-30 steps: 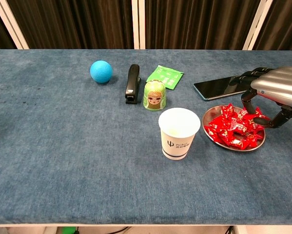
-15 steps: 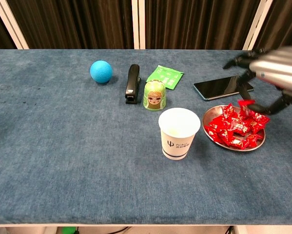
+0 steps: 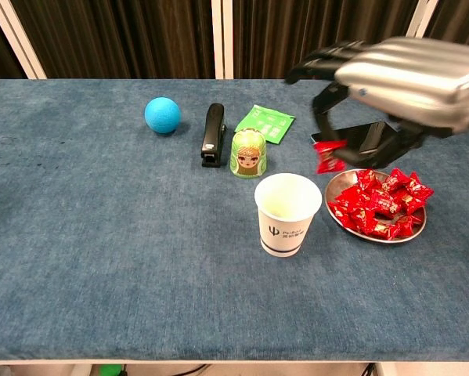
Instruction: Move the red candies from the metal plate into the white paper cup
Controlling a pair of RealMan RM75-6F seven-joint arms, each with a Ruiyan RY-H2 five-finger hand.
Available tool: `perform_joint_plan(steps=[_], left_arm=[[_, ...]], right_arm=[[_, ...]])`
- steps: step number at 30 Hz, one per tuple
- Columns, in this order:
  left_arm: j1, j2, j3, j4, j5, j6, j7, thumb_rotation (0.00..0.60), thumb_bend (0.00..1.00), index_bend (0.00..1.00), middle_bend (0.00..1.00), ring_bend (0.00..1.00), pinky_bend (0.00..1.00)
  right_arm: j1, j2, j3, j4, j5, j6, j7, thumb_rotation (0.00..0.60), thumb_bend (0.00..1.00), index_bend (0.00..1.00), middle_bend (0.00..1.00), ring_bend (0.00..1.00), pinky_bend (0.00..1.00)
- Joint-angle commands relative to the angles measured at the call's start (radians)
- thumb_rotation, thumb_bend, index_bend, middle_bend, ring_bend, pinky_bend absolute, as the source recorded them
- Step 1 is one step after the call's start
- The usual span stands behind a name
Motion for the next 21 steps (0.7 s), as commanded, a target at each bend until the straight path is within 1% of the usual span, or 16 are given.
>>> perform_joint_plan(steps=[1, 4, 6, 8, 11, 13, 16, 19, 21], left_arm=[[0.001, -0.001, 0.000, 0.002, -0.002, 0.000, -0.002, 0.600, 0.09, 0.12, 0.11, 0.12, 0.25], [0.003, 0.000, -0.001, 0.006, -0.004, 0.002, -0.007, 0.600, 0.10, 0.12, 0.11, 0.12, 0.25], [0.004, 0.001, -0.002, 0.008, -0.004, 0.004, -0.011, 0.600, 0.10, 0.12, 0.11, 0.12, 0.25], [0.004, 0.001, -0.001, 0.009, -0.004, 0.004, -0.014, 0.600, 0.09, 0.12, 0.11, 0.12, 0.25], [0.004, 0.000, 0.000, 0.013, -0.003, 0.003, -0.017, 0.600, 0.09, 0.12, 0.11, 0.12, 0.25], [0.005, 0.000, 0.001, 0.014, -0.002, 0.003, -0.019, 0.600, 0.10, 0.12, 0.11, 0.12, 0.25], [0.005, 0.001, 0.001, 0.015, -0.001, 0.003, -0.019, 0.600, 0.09, 0.12, 0.11, 0.12, 0.25], [0.005, 0.002, 0.000, 0.012, 0.002, 0.008, -0.018, 0.600, 0.10, 0.12, 0.11, 0.12, 0.25], [0.006, 0.003, 0.001, 0.011, 0.004, 0.010, -0.017, 0.600, 0.09, 0.12, 0.11, 0.12, 0.25]], right_arm=[[0.017, -0.028, 0.002, 0.010, 0.006, -0.026, -0.014, 0.600, 0.43, 0.69, 0.07, 0.00, 0.00], [0.028, -0.049, 0.004, 0.017, 0.016, -0.044, -0.021, 0.600, 0.41, 0.68, 0.06, 0.00, 0.00], [0.034, -0.059, 0.007, 0.022, 0.022, -0.052, -0.018, 0.600, 0.41, 0.64, 0.06, 0.00, 0.00], [0.038, -0.065, 0.008, 0.024, 0.026, -0.058, -0.012, 0.600, 0.40, 0.54, 0.06, 0.00, 0.00], [0.039, -0.065, 0.003, 0.025, 0.022, -0.060, -0.007, 0.600, 0.39, 0.35, 0.05, 0.00, 0.00], [0.034, -0.059, 0.001, 0.019, 0.016, -0.050, -0.002, 0.600, 0.38, 0.28, 0.05, 0.00, 0.00], [0.022, -0.041, -0.002, 0.006, -0.006, -0.022, 0.013, 0.600, 0.38, 0.23, 0.05, 0.00, 0.00], [-0.005, -0.011, -0.010, 0.000, -0.028, 0.023, 0.026, 0.600, 0.38, 0.23, 0.05, 0.00, 0.00], [-0.029, 0.018, -0.018, 0.010, -0.022, 0.047, 0.038, 0.600, 0.38, 0.23, 0.05, 0.00, 0.00]])
